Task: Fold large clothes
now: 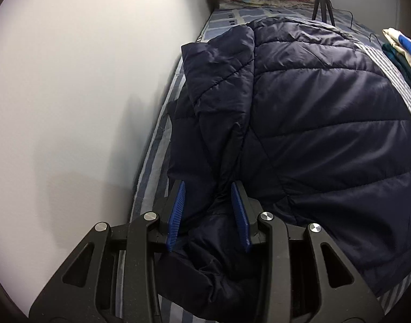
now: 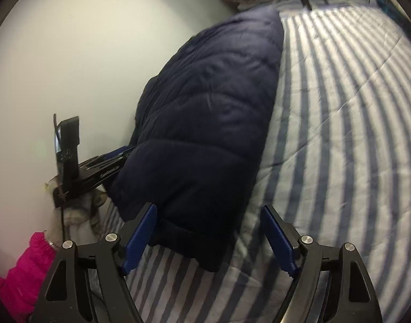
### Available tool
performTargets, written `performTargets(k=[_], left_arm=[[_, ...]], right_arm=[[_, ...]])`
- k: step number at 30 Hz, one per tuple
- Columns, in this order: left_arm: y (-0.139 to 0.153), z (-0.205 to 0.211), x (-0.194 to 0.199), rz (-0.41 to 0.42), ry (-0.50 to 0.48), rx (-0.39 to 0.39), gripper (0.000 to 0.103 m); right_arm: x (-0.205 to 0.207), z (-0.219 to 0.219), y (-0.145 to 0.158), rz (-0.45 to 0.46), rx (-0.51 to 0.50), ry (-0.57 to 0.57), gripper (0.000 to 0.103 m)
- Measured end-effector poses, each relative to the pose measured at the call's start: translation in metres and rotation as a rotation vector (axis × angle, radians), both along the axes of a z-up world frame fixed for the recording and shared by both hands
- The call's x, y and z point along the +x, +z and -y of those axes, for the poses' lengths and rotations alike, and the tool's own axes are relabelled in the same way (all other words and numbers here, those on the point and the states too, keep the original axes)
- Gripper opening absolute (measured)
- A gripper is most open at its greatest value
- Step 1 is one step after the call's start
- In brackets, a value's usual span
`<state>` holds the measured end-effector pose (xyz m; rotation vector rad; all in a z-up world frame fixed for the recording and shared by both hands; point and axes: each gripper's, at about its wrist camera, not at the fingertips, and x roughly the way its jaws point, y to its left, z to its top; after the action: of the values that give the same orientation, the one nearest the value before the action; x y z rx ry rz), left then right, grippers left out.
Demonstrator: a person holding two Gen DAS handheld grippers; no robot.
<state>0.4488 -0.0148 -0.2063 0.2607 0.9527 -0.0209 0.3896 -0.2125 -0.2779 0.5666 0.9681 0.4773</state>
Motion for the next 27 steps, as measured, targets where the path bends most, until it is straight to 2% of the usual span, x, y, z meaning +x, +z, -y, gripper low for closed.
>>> performTargets(k=[1, 2, 3, 4, 5, 7, 8, 11, 16, 19, 21, 22, 24, 25, 27], left_arm=[[0.0, -0.002, 0.0, -0.003, 0.004, -0.013, 0.037], [0.001, -0.004, -0.001, -0.005, 0.007, -0.023, 0.037], [0.001, -0.007, -0.002, -0.008, 0.01, -0.036, 0.037], [0.001, -0.008, -0.002, -0.009, 0.012, -0.04, 0.037], [0.002, -0.009, -0.003, -0.009, 0.014, -0.038, 0.037], [0.004, -0.013, -0.004, -0.011, 0.02, -0.048, 0.037], [0.005, -0.014, -0.005, -0.017, 0.025, -0.062, 0.037], [0.007, -0.01, -0.005, -0.036, 0.024, -0.115, 0.037], [0.009, 0.012, -0.023, -0.066, -0.059, -0.158, 0.037], [0.011, 0.035, -0.042, -0.089, -0.142, -0.171, 0.037], [0.009, 0.053, -0.055, -0.091, -0.204, -0.149, 0.037], [0.008, 0.058, -0.058, -0.09, -0.218, -0.142, 0.037], [0.007, 0.065, -0.06, -0.087, -0.234, -0.127, 0.037], [0.008, 0.065, -0.058, -0.09, -0.234, -0.129, 0.037], [0.015, 0.057, -0.053, -0.11, -0.218, -0.171, 0.037]], right_arm=[[0.004, -0.001, -0.003, -0.009, 0.024, 0.006, 0.082], [0.007, -0.003, -0.005, -0.013, 0.046, 0.01, 0.077], [0.011, -0.005, -0.007, -0.022, 0.073, 0.021, 0.071], [0.016, -0.008, -0.009, -0.034, 0.079, 0.026, 0.061], [0.018, -0.01, -0.008, -0.036, 0.065, 0.026, 0.049], [0.021, -0.011, 0.001, -0.025, 0.018, 0.042, 0.037], [0.021, -0.011, 0.006, -0.015, -0.002, 0.05, 0.032], [0.022, -0.004, 0.028, 0.015, -0.057, 0.068, 0.027], [0.011, 0.031, 0.056, 0.026, -0.165, 0.08, 0.023], [-0.003, 0.05, 0.057, 0.003, -0.221, 0.085, 0.022], [-0.01, 0.057, 0.051, -0.017, -0.262, 0.095, 0.022], [-0.009, 0.057, 0.046, -0.038, -0.284, 0.11, 0.023], [-0.009, 0.064, 0.041, -0.065, -0.29, 0.127, 0.032], [-0.008, 0.065, 0.045, -0.06, -0.295, 0.147, 0.038], [-0.014, 0.066, 0.06, -0.009, -0.348, 0.195, 0.041]])
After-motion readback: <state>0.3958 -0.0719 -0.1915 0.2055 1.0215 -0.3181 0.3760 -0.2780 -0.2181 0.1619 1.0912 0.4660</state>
